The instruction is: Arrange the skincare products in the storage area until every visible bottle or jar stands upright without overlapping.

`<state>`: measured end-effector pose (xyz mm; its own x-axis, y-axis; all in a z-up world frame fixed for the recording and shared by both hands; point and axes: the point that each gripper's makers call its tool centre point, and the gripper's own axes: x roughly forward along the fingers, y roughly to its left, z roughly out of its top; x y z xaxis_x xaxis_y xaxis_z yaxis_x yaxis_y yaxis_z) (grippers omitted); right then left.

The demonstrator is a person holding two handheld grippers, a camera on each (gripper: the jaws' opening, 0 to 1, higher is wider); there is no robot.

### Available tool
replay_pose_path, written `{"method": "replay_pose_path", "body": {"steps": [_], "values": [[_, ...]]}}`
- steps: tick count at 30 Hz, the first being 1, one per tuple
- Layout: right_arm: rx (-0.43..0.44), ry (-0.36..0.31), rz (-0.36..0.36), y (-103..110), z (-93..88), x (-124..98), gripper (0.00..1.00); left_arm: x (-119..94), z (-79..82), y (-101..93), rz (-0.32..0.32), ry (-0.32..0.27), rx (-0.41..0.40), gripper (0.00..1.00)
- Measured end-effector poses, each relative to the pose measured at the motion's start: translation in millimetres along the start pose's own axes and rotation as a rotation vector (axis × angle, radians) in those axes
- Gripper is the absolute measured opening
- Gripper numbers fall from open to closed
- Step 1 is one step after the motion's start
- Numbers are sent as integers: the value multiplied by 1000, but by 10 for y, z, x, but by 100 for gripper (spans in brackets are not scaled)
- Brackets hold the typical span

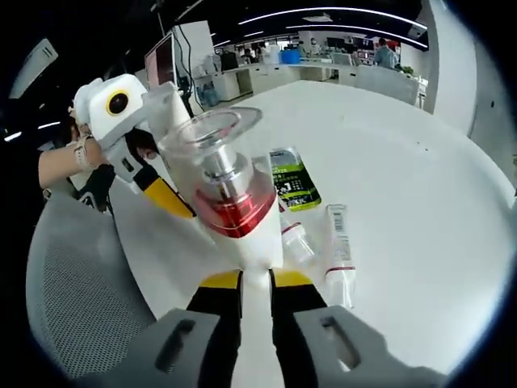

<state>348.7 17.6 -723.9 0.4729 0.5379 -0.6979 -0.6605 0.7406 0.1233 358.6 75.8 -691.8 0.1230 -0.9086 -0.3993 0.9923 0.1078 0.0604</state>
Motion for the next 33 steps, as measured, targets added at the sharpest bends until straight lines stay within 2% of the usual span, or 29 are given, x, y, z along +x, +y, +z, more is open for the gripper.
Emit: {"method": "replay_pose_path", "body": {"steps": [5,14,18,23,33], "values": [[9,-3,3,7,-1,-1,13,1,-9,0,5,15,21,14],[0,-10,2,34,11,-33,16,17,-79,15,18,42,-3,15],[-8,-4,2,43,5,-38,16,15,-80,16,11,46,1,14],[-16,-4,1,48,9,-53,17,6,-81,-17,-47,46,35,13],[-15,-8,-15,31,6,-134,20,13,-75,-12,-59,53,18,14]]}}
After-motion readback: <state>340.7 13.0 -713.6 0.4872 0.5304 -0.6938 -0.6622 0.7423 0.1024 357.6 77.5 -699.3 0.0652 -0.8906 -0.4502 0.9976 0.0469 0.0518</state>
